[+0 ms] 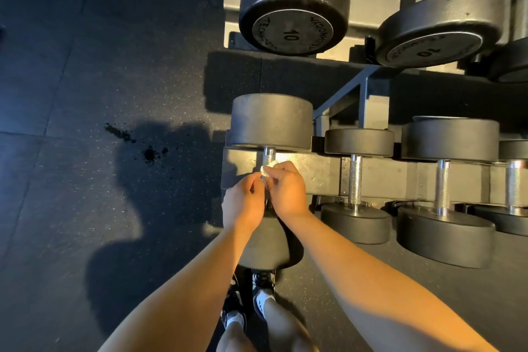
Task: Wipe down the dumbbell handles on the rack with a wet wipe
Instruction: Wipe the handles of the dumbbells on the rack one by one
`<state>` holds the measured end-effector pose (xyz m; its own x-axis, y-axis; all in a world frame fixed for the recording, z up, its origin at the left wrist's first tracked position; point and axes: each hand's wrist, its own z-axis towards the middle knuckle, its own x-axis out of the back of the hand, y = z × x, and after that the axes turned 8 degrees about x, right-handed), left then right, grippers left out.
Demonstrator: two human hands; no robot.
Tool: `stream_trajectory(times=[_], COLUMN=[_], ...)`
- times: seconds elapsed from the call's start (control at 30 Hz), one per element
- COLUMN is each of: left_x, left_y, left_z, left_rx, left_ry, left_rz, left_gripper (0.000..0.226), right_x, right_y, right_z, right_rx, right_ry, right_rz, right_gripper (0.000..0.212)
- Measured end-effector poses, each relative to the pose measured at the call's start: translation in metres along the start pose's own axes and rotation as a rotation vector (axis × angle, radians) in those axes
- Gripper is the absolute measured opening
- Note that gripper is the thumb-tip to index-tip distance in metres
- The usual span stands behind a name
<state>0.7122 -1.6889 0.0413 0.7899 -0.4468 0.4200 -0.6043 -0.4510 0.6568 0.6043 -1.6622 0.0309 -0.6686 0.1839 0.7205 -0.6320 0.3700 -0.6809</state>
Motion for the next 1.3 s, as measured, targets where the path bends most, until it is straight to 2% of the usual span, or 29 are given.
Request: stream_trajectory(times=[0.07, 0.2, 0.3, 0.4, 0.5, 0.63, 0.83, 1.03, 1.17, 1.3], left_x=[0.000, 0.000, -0.001, 0.001, 0.002, 0.000, 0.000, 0.000, 0.001, -0.001], left_y=[-0.001, -0.004, -0.007, -0.003, -0.003, -0.004, -0.006, -0.003, -0.001, -0.003], left_z=[-0.001, 0.002, 0.001, 0.000, -0.002, -0.001, -0.001, -0.001, -0.004, -0.002], left_rx=[-0.013, -0.037, -0.088, -0.103, -0.112, -0.123, -0.136, -0.118, -0.123, -0.127], left_ry=[0.000, 0.014, 0.026, 0.035, 0.015, 0.045, 0.045, 0.022, 0.031, 0.026], left_rz=[-0.005, 0.019, 0.064, 0.097, 0.110, 0.153, 0.187, 0.149, 0.165, 0.163], left_gripper=[0.026, 0.029, 0.032, 0.031, 0.027, 0.024, 0.031, 0.031, 0.034, 0.035], right_x=[0.006, 0.009, 0.005, 0.010, 0.013, 0.004, 0.010, 0.012, 0.009, 0.016], right_y=[0.000, -0.004, 0.004, 0.008, -0.008, -0.016, -0.006, -0.023, -0.013, -0.004], right_z=[0.009, 0.019, -0.001, -0.001, 0.014, 0.011, -0.006, 0.019, -0.007, -0.007], right_rx=[-0.002, -0.091, -0.226, -0.259, -0.274, -0.305, -0.297, -0.370, -0.332, -0.383], right_ry=[0.002, 0.113, 0.041, -0.016, 0.091, 0.152, -0.031, 0.103, 0.002, -0.060], right_rz=[0.038, 0.224, 0.309, 0.313, 0.371, 0.341, 0.224, 0.377, 0.263, 0.247], right_gripper=[0.023, 0.029, 0.035, 0.034, 0.032, 0.033, 0.034, 0.036, 0.040, 0.040])
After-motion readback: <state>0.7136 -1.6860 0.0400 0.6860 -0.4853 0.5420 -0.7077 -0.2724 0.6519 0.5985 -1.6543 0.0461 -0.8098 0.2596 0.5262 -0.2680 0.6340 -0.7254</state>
